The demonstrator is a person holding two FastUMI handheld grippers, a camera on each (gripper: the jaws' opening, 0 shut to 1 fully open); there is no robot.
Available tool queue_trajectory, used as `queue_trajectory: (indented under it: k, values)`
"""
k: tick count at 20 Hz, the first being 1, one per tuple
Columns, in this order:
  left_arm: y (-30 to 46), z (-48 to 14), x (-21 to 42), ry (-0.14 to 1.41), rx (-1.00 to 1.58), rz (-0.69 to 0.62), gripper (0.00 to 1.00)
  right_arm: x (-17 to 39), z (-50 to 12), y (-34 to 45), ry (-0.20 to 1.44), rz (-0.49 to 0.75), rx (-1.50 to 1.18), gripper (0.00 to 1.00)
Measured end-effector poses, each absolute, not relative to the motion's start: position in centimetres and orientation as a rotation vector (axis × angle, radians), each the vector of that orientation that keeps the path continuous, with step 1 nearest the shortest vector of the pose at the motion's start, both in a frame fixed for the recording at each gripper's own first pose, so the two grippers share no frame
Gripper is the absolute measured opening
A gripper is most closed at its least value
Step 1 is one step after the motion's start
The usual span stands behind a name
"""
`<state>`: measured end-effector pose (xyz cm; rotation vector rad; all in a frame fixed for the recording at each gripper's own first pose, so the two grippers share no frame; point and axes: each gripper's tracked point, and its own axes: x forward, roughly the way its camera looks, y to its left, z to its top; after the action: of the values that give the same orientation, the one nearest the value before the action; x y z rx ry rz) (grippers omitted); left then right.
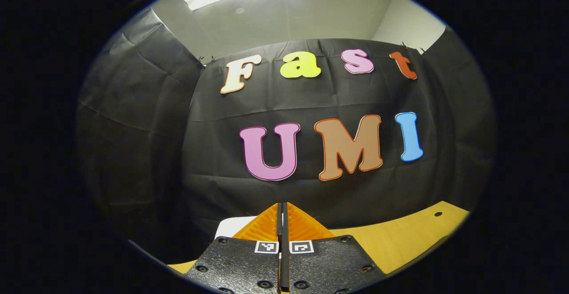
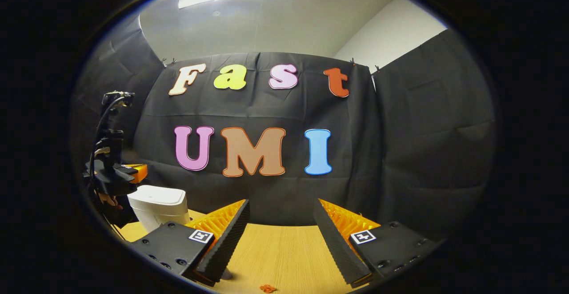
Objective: Press the lid of the desktop garbage bin to open it, pick up the crumpled paper on the desktop and throw it into the bin, then pick up the pop can on the desktop and drop it into the bin, and finally close the garbage bin lid.
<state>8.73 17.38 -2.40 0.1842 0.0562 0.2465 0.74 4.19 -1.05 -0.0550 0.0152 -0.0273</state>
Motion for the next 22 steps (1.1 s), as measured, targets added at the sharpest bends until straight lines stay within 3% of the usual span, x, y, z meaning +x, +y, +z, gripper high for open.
queue_trajectory:
  k: [13,14,15,22]
  values:
    - [21.9,-11.1,10.6,0.276,0.089,0.315,0.00,0.4,-2.5,3.5,0.063,-0.057,-0.081,0.96]
    - [21.8,-11.7,10.4,0.293,0.082,0.314,0.00,0.4,-2.4,3.5,0.062,-0.054,-0.086,1.00]
    - [21.9,-12.2,10.2,0.308,0.077,0.318,0.00,0.4,-2.4,3.6,0.062,-0.051,-0.089,0.96]
    - [22.0,-13.2,9.8,0.285,0.054,0.330,0.00,0.2,-3.4,3.2,0.095,-0.041,-0.073,0.96]
